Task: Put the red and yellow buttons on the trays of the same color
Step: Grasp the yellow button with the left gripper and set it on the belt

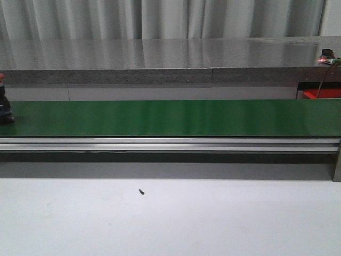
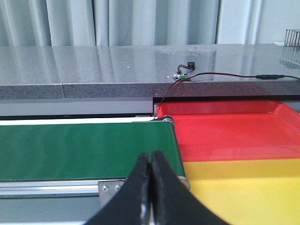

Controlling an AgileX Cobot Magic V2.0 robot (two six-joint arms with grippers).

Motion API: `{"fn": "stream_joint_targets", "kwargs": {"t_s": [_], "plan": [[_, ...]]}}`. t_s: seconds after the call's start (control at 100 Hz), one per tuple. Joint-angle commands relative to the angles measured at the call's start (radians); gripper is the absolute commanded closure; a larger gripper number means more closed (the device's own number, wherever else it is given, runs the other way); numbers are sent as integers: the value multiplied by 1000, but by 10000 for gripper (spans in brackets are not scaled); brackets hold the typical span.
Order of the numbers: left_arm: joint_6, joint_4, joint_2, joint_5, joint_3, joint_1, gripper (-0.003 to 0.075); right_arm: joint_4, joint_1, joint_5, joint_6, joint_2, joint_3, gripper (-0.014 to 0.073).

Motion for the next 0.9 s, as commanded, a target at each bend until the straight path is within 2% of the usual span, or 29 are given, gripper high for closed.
{"fn": "stream_joint_targets", "kwargs": {"t_s": [0.0, 0.57, 0.71, 0.85, 0.89], "plan": [[-9, -7, 6, -49, -24, 5, 113, -13, -3, -71, -6, -13, -18, 700], [-28, 10, 162, -210, -26, 12, 122, -13, -3, -71, -6, -13, -18, 700], [-28, 27, 173, -234, -26, 12, 217, -13, -3, -71, -6, -13, -18, 700], [-34, 27, 173, -246, -26, 12, 369, -13, -3, -71, -6, -13, -18, 700], [-34, 27, 173, -246, -26, 12, 434, -13, -3, -71, -6, -13, -18, 700]]}}
